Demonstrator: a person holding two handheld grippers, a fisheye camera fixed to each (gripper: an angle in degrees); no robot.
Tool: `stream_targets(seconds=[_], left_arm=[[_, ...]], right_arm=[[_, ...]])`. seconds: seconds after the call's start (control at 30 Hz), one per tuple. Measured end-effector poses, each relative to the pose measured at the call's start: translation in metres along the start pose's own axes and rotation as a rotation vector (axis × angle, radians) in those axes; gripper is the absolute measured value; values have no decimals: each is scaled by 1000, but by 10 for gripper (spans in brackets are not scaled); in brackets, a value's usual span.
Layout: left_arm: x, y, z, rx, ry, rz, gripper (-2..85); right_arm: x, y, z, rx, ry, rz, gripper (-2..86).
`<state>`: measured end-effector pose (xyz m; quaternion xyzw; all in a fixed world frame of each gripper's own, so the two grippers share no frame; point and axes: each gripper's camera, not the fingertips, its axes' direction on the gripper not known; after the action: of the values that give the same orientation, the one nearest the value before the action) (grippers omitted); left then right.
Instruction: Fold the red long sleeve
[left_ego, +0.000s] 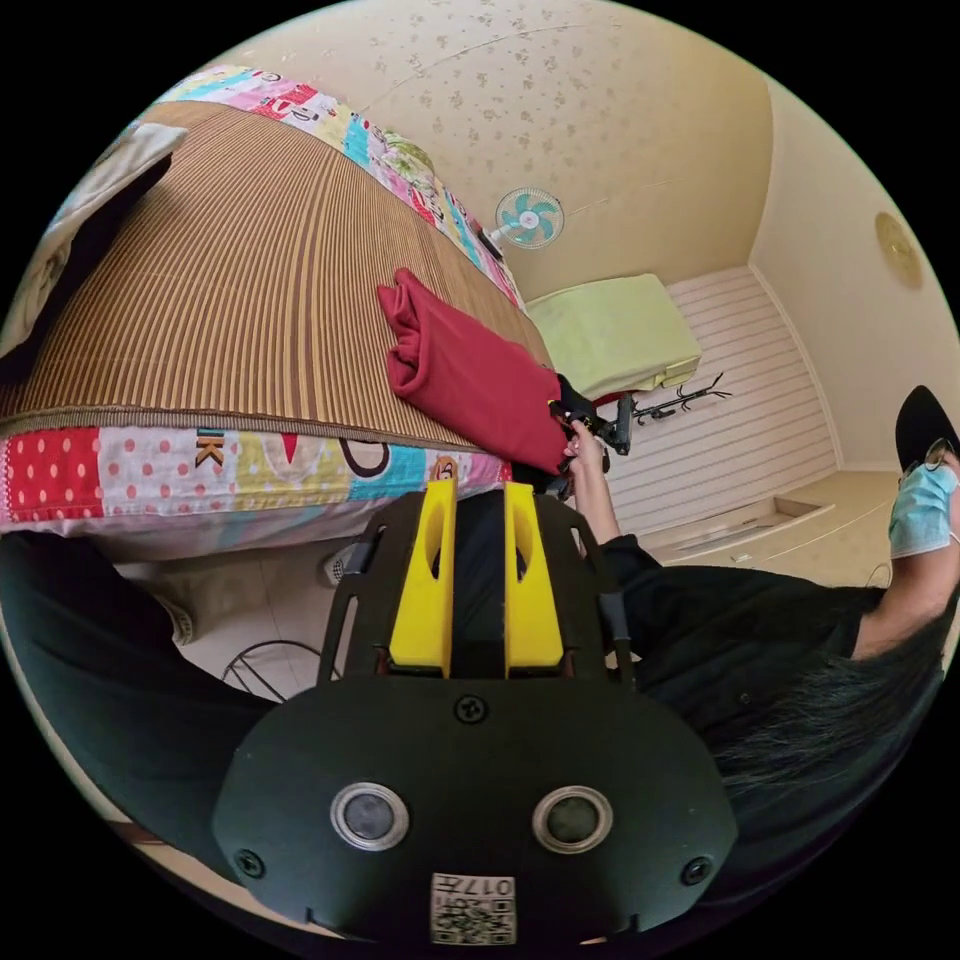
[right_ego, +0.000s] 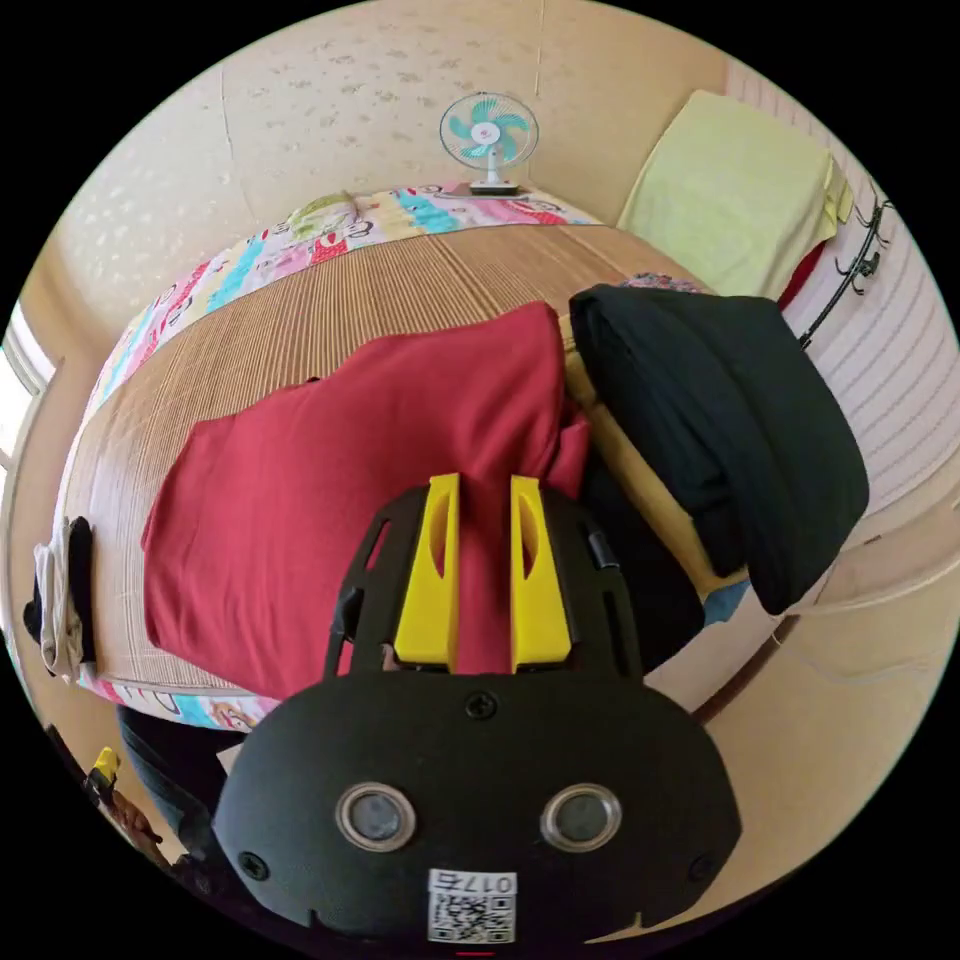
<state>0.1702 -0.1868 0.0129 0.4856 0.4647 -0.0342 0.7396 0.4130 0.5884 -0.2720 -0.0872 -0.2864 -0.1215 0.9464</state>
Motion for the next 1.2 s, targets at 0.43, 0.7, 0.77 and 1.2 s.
stream_targets(seconds=[0.43, 0.7, 0.77, 1.2], left_arm=[[-2, -4, 10, -46, 52, -30, 78], [6, 11, 0, -19, 17, -28, 78], [9, 17, -4, 1, 9, -25, 78], [53, 39, -46, 98, -63, 94, 78]], right_arm=[[10, 130, -88, 342, -839, -314, 73], [45, -41, 3, 103, -193, -150, 119], [26, -68, 75, -179, -141, -208, 104], [-134, 121, -158, 608, -18, -563, 15]])
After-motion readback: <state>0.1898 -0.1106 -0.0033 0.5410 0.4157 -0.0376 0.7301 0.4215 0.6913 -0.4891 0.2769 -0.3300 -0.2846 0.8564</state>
